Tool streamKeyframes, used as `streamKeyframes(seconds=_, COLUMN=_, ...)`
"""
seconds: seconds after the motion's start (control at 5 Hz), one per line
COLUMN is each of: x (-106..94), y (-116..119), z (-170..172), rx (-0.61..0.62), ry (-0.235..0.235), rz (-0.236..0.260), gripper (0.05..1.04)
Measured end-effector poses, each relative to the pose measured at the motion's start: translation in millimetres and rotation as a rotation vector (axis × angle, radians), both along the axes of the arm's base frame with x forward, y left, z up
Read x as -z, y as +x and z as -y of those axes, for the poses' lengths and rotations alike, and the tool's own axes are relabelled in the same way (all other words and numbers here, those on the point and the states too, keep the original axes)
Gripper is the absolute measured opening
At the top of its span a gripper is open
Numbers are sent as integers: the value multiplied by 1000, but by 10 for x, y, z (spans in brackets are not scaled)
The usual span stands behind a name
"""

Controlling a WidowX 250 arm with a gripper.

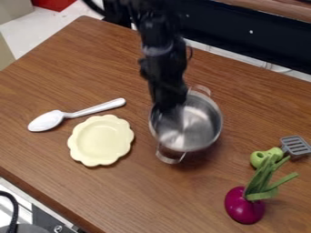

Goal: Move the silver pot to the top center of the table

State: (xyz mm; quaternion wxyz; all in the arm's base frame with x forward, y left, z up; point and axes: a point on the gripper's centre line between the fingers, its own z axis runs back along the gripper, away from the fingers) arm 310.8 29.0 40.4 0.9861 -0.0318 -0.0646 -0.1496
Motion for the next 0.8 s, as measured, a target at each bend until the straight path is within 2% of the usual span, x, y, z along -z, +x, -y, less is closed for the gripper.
streamKeyframes(seconds=0.2, x=-116, y=280, z=-196, rx=-105, ry=-40, rz=5, gripper=54)
streamKeyframes(seconds=0.4, x=-82, y=530, z=-396, rx=-204, ry=-36, rz=-5, gripper=54)
streamKeyframes(seconds=0.6, x=-22, y=694, z=-568, rx=-259, ry=-5, rz=14, gripper=54)
streamKeyframes(seconds=0.8, x=25, y=770, z=-696, rx=-287, ry=14, rz=14, gripper=54)
